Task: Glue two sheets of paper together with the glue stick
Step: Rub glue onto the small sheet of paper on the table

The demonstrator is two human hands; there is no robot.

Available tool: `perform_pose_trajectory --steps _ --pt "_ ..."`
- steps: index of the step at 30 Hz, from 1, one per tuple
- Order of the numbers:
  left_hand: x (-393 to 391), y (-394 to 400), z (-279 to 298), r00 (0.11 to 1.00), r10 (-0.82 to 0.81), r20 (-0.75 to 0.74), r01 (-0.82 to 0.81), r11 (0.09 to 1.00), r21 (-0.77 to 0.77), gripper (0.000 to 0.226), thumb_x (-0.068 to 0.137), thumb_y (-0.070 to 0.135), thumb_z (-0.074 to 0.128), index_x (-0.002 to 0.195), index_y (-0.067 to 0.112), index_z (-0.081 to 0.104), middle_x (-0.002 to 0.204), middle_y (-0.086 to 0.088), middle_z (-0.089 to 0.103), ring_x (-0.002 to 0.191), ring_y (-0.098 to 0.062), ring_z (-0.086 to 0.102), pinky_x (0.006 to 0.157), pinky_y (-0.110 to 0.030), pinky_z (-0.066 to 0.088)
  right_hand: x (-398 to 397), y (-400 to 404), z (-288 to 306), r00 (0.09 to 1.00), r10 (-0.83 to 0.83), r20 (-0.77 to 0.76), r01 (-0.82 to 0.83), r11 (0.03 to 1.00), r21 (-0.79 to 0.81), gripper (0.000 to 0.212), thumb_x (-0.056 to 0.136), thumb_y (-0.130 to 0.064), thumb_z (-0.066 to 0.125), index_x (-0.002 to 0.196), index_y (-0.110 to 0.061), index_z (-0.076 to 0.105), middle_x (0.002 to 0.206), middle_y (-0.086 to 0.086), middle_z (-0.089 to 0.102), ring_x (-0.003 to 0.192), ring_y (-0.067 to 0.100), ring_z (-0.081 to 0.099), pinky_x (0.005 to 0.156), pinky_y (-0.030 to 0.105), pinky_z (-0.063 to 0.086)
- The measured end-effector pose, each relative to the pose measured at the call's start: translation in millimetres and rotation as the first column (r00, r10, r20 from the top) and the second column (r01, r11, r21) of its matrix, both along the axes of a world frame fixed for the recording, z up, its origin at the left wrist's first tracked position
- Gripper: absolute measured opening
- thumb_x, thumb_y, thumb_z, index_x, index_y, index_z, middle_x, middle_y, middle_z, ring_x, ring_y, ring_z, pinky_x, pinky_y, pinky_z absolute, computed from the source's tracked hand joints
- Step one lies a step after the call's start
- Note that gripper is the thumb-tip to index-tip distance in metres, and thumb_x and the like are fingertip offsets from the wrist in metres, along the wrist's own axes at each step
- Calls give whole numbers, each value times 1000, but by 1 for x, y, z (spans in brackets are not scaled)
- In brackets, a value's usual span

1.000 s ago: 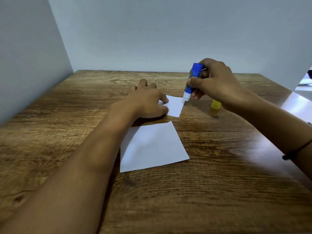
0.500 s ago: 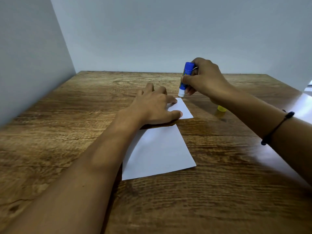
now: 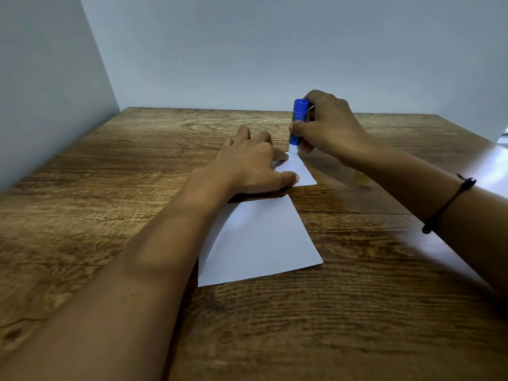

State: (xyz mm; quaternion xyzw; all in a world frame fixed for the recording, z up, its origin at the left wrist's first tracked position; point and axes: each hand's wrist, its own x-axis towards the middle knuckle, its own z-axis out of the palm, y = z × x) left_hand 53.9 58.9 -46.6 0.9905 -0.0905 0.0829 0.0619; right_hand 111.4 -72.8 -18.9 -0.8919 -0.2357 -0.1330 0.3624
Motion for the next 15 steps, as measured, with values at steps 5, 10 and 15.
perform_pose_trajectory --steps 5,10,15 --pt "-1 0 0 1000 -7 4 7 1000 2 55 78 58 42 126 32 48 118 -7 47 113 -30 29 80 -41 21 -6 -6 0 1000 22 -9 -22 1000 -2 27 81 -13 60 105 -4 50 98 19 63 73 31 67 63 33 54" --pt "-2 -1 0 1000 2 6 -2 1000 -12 53 78 58 42 123 32 51 118 -6 47 114 -30 29 80 -41 21 -15 -14 1 999 45 -15 -45 999 7 23 80 -14 61 99 -6 51 92 17 63 59 23 64 45 15 46" --pt "-2 -2 0 1000 21 0 -21 1000 2 56 78 59 42 127 31 48 122 -7 46 116 -31 29 82 -42 22 -26 -21 0 998 53 -16 -52 998 17 19 80 -16 62 95 -12 51 83 10 62 59 17 62 50 14 48"
